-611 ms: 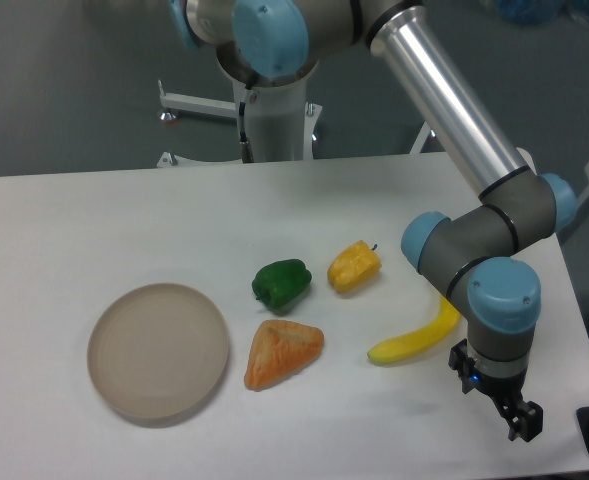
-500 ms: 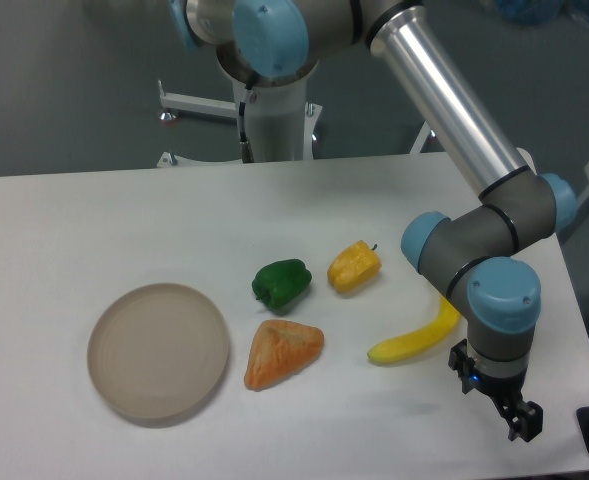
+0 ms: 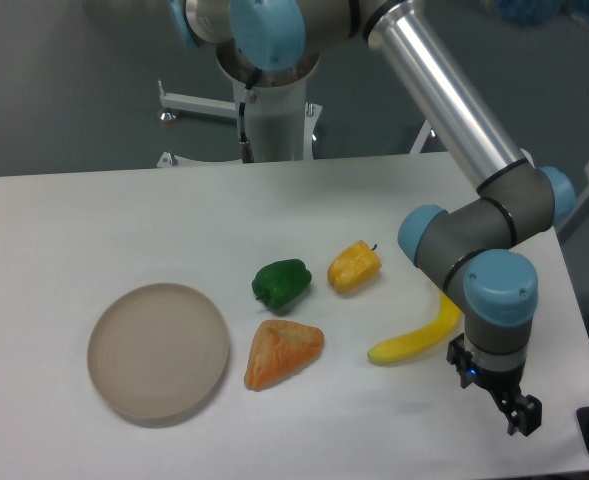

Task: Pick up the yellow pepper from the table
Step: 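Move the gripper over the yellow pepper and lower it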

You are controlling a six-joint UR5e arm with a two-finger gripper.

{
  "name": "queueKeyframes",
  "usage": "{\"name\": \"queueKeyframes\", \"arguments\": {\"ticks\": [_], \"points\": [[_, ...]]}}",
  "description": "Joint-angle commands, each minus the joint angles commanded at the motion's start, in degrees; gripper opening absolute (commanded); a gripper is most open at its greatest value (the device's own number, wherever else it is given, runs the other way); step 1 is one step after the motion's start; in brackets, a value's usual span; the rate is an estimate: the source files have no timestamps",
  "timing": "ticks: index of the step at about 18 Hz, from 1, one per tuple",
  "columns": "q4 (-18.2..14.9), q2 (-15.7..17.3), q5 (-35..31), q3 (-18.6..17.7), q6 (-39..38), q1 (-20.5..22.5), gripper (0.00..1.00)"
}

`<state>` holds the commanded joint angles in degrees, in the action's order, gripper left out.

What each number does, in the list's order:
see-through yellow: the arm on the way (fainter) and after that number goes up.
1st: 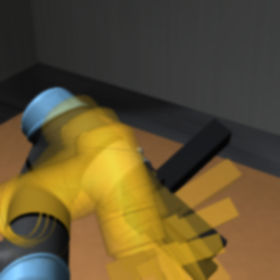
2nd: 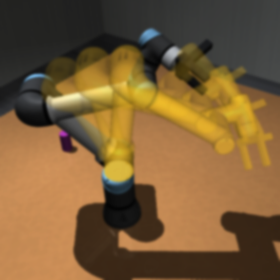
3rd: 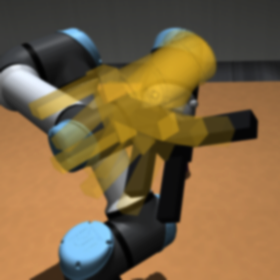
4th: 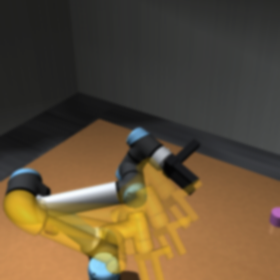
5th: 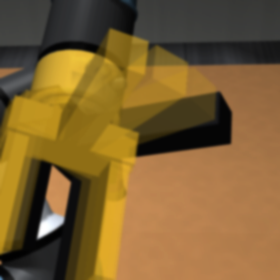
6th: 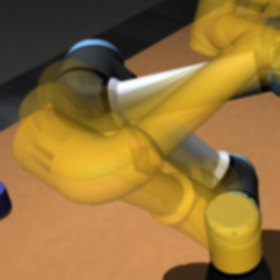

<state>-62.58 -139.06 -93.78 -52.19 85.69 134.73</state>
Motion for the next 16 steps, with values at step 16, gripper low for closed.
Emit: {"name": "queueKeyframes", "arguments": {"ticks": [16], "points": [[-6.24,22.94,0.0,-31.99,-3.6,-1.84,1.0]]}}
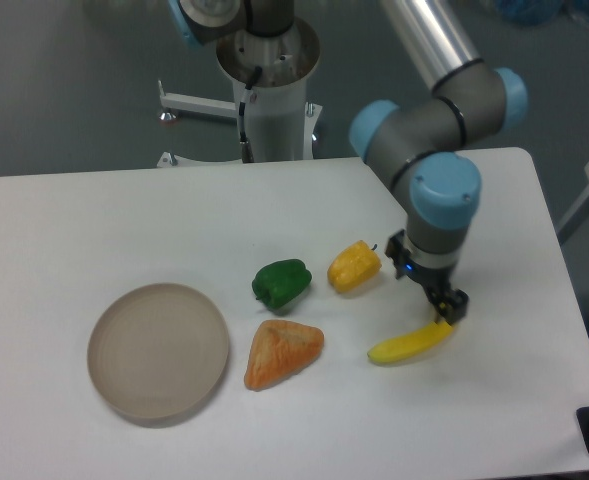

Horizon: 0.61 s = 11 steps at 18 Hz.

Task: Pick up the yellow pepper from the table
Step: 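Move the gripper over the yellow pepper and lower it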

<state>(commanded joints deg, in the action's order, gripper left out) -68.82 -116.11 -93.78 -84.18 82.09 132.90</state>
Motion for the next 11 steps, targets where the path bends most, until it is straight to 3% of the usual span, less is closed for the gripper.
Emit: {"name": "queueKeyframes", "arguments": {"ticks": [6,11], "points": [[0.88,3.96,-0.09,-6.59,-1.15,-0.71,1.0],[1.85,3.44,0.0,-8.1,-2.9,-1.77,1.0]]}}
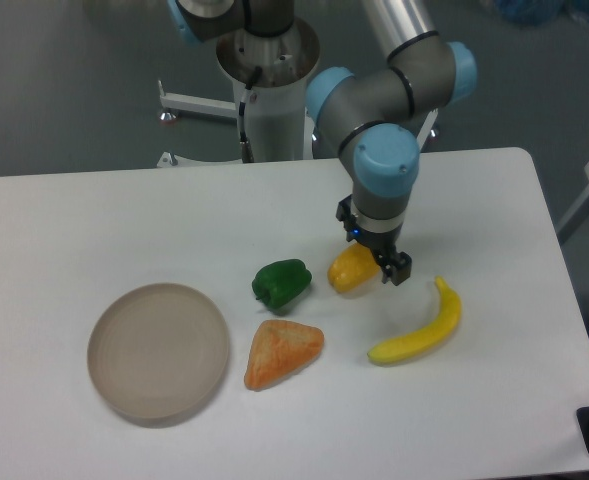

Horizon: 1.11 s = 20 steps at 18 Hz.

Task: Pick up the yellow pepper from the table
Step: 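Close the gripper fingers around the yellow pepper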

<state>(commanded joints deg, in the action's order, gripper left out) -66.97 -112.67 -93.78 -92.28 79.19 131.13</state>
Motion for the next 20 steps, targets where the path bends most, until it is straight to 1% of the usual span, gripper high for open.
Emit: {"name": "queueKeyframes", "arguments": {"ticks": [8,9,11,12,15,16,19,20], "points": [[0.35,-0.09,0.0,-2.37,-0.27,-0.09,1.0],[1.22,-0.18,0.0,-2.9,-0.53,-0.09,1.0],[4.38,-0.35,0.0,-4.39,-0.53,-0.18,1.0],[5.18,-0.44,0.0,-4.92,-0.53,-0.09,1.0],[5.27,-0.61,0.0,-5.01,-0.53,0.0,1.0],[5.27,-0.62,0.0,-5.01,-0.53,0.0,0.98],[5.19,-0.62,0.0,-4.84,-0.53,0.17,0.66],[5.1,-0.62,0.0,-4.66,-0.27,0.18,0.61]]}}
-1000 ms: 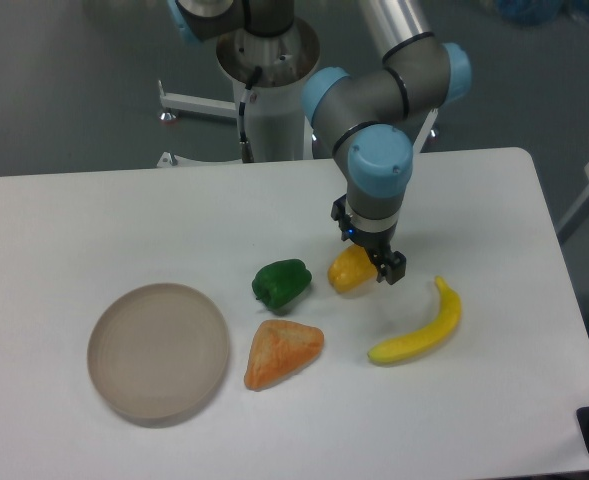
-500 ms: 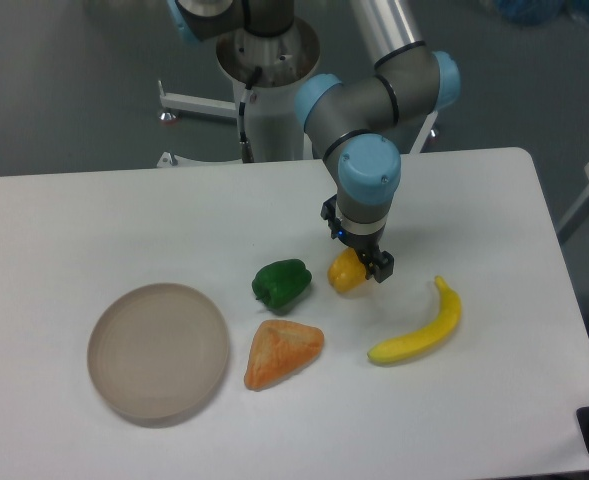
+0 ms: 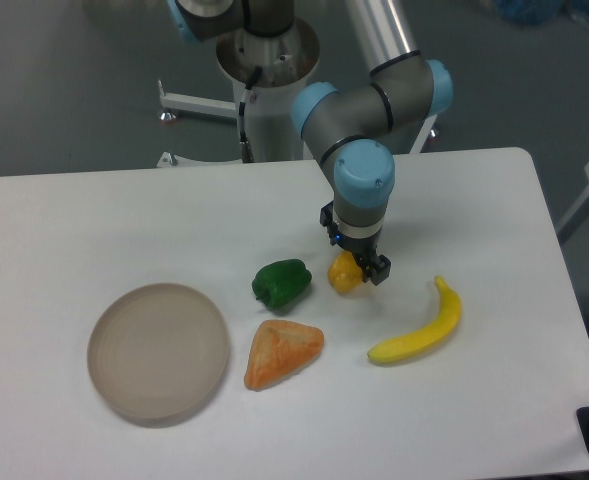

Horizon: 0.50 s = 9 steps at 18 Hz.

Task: Pick up the yellow pepper from the table
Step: 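Close the gripper fingers around the yellow pepper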

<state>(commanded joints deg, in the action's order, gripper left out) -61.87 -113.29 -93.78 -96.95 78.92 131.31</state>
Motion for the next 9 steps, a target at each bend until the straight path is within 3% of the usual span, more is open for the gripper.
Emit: {"name": "queueKeyframes", "arguments": {"ticks": [6,9], "points": [[-0.09,0.09,-0.09,1.14,0.35,0.44,0.55],[-0.7,0.09,0.0,4.82,0.62,0.44,0.55]]}}
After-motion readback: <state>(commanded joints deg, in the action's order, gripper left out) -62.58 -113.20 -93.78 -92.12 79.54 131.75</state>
